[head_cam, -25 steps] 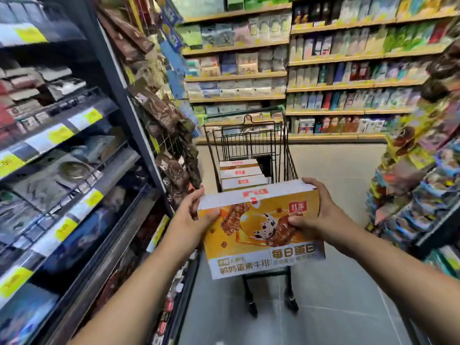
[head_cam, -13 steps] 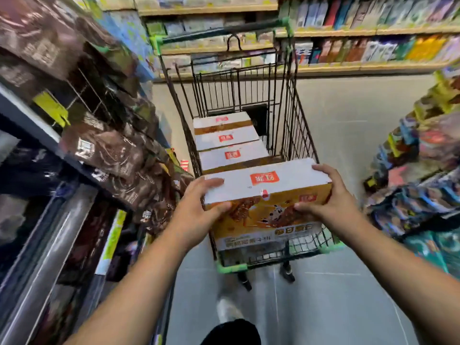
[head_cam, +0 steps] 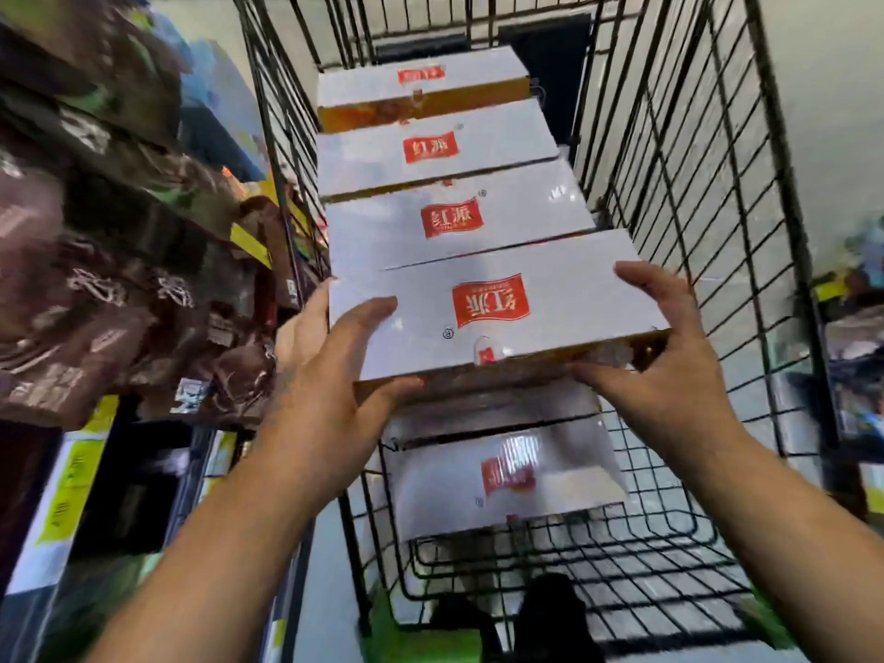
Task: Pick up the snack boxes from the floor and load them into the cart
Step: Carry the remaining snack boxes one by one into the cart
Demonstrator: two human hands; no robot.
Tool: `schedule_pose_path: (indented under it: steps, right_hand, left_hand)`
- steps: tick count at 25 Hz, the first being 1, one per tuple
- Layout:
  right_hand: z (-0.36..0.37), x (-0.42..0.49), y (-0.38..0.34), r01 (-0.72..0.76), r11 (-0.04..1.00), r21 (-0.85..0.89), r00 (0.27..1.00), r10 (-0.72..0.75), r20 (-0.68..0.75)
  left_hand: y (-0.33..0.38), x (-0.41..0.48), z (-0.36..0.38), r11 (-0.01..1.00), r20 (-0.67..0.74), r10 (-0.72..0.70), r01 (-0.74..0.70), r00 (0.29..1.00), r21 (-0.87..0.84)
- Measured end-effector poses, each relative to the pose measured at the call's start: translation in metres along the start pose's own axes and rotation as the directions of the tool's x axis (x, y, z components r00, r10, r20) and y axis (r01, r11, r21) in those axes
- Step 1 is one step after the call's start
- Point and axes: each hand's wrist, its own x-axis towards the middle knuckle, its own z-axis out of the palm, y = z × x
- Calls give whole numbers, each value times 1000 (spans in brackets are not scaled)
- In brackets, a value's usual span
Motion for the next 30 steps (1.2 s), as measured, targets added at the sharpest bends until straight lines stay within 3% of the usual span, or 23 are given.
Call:
schedule_pose_path:
  steps: [4,9,12,14,19,25,30]
  right_hand:
    - [15,8,26,118,993,-27,993,-118,13]
    - [8,21,25,182,969,-166,982,-170,81]
    - [-7,21,-2,165,946,-279,980,-127,151]
    - [-15,10,-29,231,904,-360,960,-150,238]
    - [-49,-20,-138,387,885,-258,884,-277,376]
    - [-95,-84,-304,641,744,-187,728,-513,454]
    - [-104,-221,-420,831,555,-21,499,-729,469]
  left_hand:
    - [-3,2,18,991,-43,-12,17,999,130]
    - [16,0,27,967,-82,-144,158,986,198]
    - [30,-3,14,968,-72,-168,179,983,174]
    - [48,-16,-5,967,-82,-174,186,981,175]
    - [108,-43,-92,976,-175,-155,179,972,128]
    - [179,-124,-242,976,-392,-36,117,919,183]
    - [229,-287,-360,929,-573,46,175,818,325]
